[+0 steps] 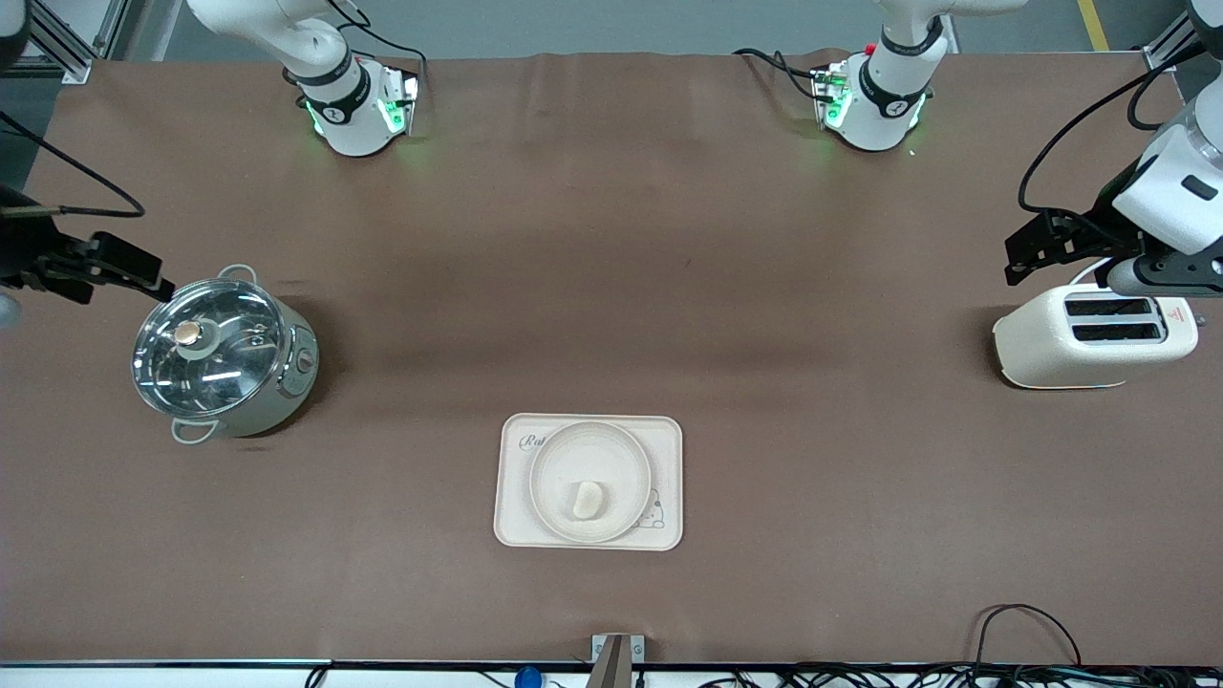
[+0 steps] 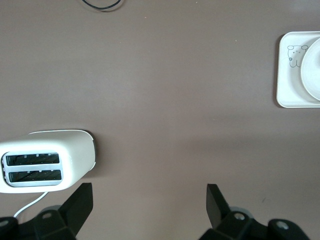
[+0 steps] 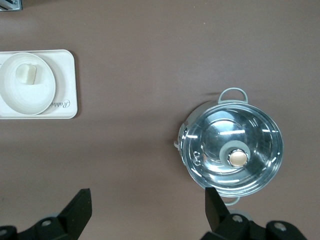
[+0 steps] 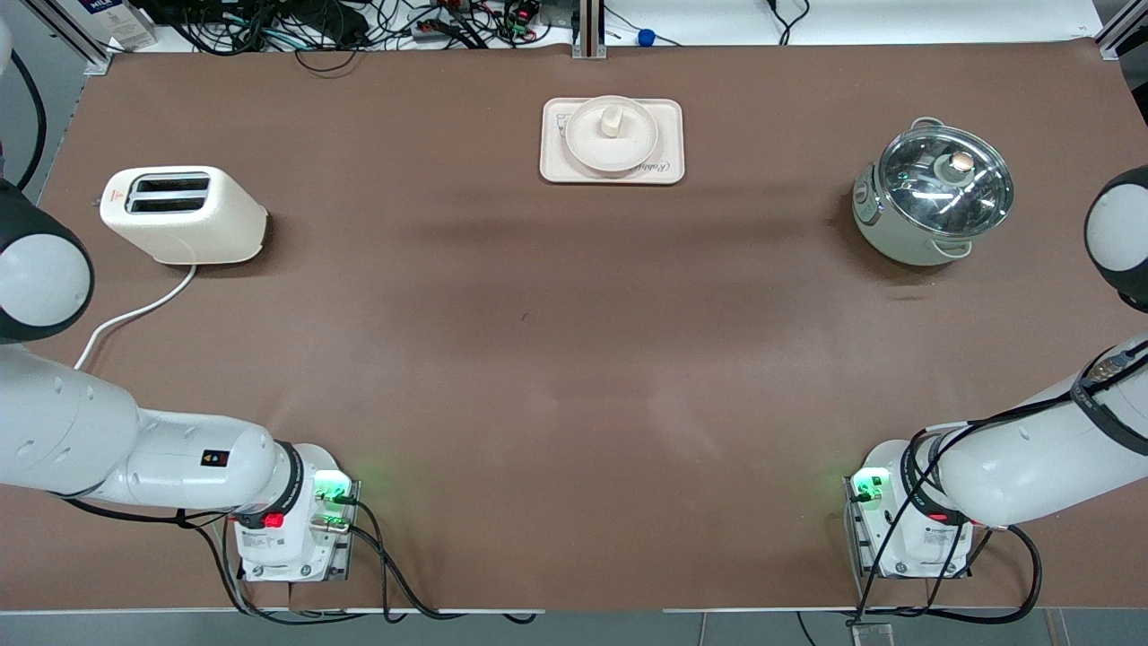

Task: Place bun in plate and plate on tray

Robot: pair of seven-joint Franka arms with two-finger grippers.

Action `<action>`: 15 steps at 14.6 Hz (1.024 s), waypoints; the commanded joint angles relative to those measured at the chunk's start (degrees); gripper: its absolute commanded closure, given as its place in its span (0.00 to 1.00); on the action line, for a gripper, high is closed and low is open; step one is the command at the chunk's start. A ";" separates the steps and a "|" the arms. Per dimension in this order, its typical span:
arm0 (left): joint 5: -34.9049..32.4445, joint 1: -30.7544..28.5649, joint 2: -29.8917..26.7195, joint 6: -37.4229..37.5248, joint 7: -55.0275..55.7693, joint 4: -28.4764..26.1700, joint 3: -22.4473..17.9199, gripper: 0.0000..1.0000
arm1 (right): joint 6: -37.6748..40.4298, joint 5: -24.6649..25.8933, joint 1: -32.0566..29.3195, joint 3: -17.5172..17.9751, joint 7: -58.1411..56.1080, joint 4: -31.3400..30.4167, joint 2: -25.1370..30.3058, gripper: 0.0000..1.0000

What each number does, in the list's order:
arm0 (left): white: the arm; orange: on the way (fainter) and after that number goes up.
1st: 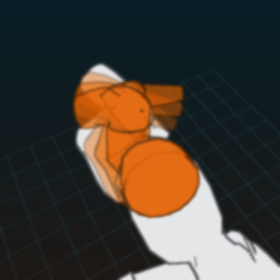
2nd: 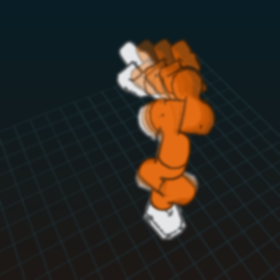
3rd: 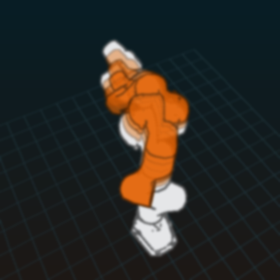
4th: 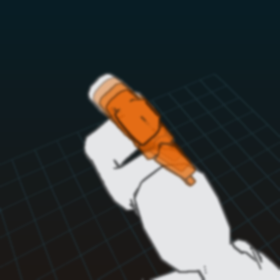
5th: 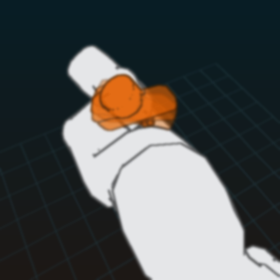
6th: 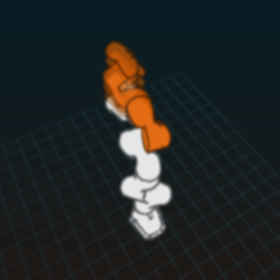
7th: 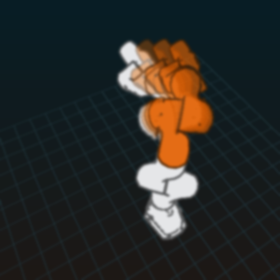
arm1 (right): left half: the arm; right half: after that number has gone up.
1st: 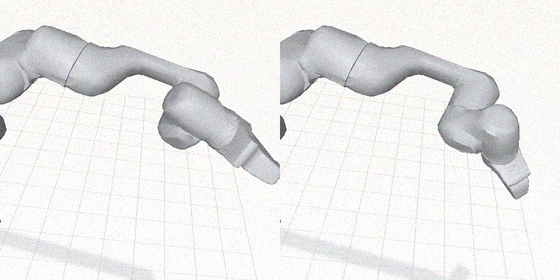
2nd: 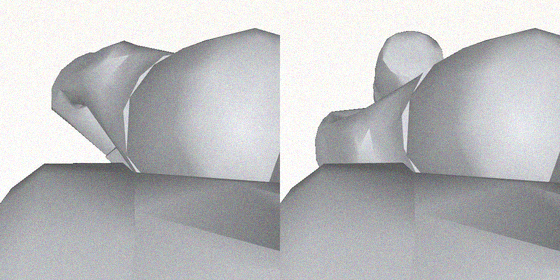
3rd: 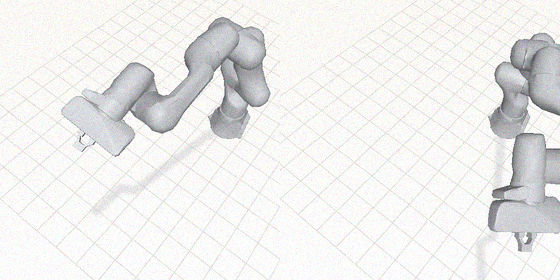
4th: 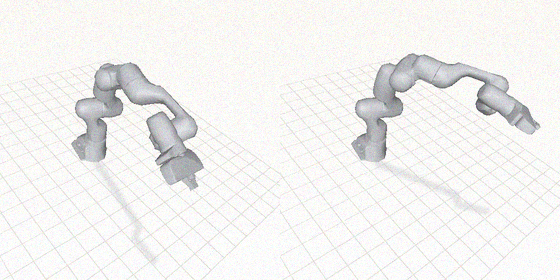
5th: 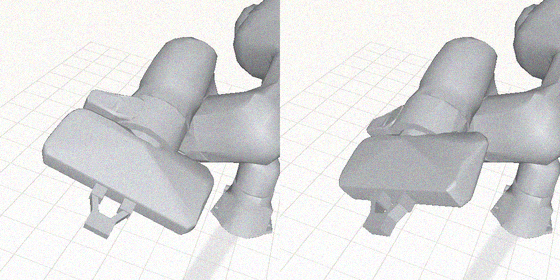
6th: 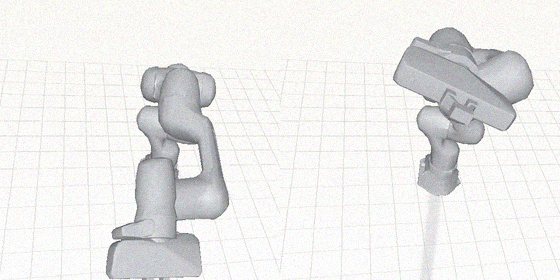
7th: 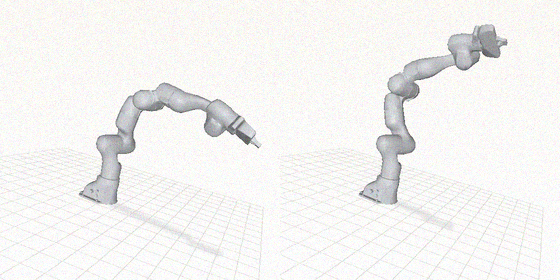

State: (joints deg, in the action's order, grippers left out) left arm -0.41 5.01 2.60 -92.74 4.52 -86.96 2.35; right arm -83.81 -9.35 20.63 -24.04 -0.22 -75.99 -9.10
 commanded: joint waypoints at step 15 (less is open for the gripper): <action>0.50 -0.44 -0.05 0.89 -1.01 0.65 0.11 0.00 | -4.88 7.51 -20.10 18.76 -4.26 -21.04 17.62 0.00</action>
State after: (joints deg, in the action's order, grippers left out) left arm -0.41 4.91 2.60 -92.63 4.51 -87.00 2.34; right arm -87.66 -3.00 1.88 -6.80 -3.81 -94.56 6.40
